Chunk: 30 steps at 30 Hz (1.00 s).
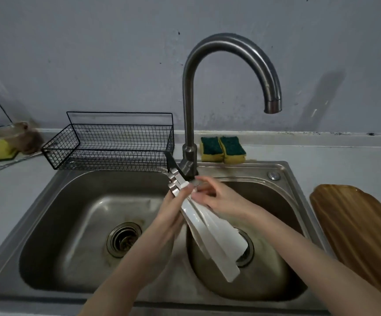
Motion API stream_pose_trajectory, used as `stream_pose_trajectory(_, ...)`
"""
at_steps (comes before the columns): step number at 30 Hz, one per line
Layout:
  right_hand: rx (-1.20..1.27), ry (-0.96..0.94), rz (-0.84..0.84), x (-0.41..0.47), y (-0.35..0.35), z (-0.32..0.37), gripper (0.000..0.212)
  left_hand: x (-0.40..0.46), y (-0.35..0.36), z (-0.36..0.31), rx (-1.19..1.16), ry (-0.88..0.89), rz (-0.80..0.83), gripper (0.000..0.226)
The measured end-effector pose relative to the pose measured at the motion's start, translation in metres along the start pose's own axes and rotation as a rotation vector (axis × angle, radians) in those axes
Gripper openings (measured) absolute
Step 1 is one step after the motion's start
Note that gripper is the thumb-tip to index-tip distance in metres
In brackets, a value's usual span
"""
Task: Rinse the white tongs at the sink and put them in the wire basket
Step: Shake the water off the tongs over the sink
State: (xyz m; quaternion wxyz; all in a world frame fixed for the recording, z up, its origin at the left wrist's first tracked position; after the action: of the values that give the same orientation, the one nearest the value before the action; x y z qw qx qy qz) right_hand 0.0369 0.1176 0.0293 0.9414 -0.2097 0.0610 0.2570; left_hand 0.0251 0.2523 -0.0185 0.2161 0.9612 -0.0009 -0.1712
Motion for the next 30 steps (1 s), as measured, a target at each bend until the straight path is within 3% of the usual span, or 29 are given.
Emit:
stream_pose_trajectory(3, -0.039, 0.085, 0.186, 0.009, 0.017, 0.001, 0.074, 0.004, -0.024, -0.015, -0.047, 0.011, 0.014, 0.043)
stream_pose_trajectory(6, -0.040, 0.059, 0.307, 0.020, 0.029, 0.010, 0.086, 0.004, -0.041, -0.033, -0.037, 0.028, 0.025, 0.017)
stream_pose_trajectory(8, -0.053, 0.047, 0.360, 0.027, 0.033, 0.020, 0.085, 0.001, -0.046, -0.047, -0.029, 0.032, 0.038, 0.022)
stream_pose_trajectory(10, -0.085, 0.054, 0.364, 0.037, 0.037, 0.031, 0.081, 0.001, -0.051, -0.060, -0.017, 0.033, 0.043, 0.027)
stream_pose_trajectory(13, -0.124, 0.025, 0.302, 0.054, 0.047, 0.052, 0.094, 0.005, -0.066, -0.082, -0.087, 0.032, -0.013, 0.023)
stream_pose_trajectory(16, -0.113, -0.007, 0.273, 0.076, 0.056, 0.076, 0.079, 0.014, -0.082, -0.108, -0.144, 0.057, -0.043, 0.017)
stream_pose_trajectory(21, -0.163, -0.027, 0.340, 0.110, 0.057, 0.125, 0.081, 0.032, -0.095, -0.158, -0.159, 0.119, -0.063, 0.020)
stream_pose_trajectory(30, -0.342, -0.165, 0.176, 0.183, 0.040, 0.166, 0.070, 0.091, -0.089, -0.221, -0.189, 0.226, -0.134, 0.030)
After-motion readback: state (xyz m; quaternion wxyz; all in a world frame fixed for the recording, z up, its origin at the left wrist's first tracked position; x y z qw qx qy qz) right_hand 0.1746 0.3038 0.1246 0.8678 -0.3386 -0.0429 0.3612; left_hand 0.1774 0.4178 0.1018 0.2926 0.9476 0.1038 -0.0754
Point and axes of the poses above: each hand's wrist, its own x-axis towards the middle knuckle, its own y-axis out of the palm, z = x × y, the point moved 1 cm from there along x, towards the middle knuckle, and after that the axes turned 3 degrees about -y, right-handed, at the moved point
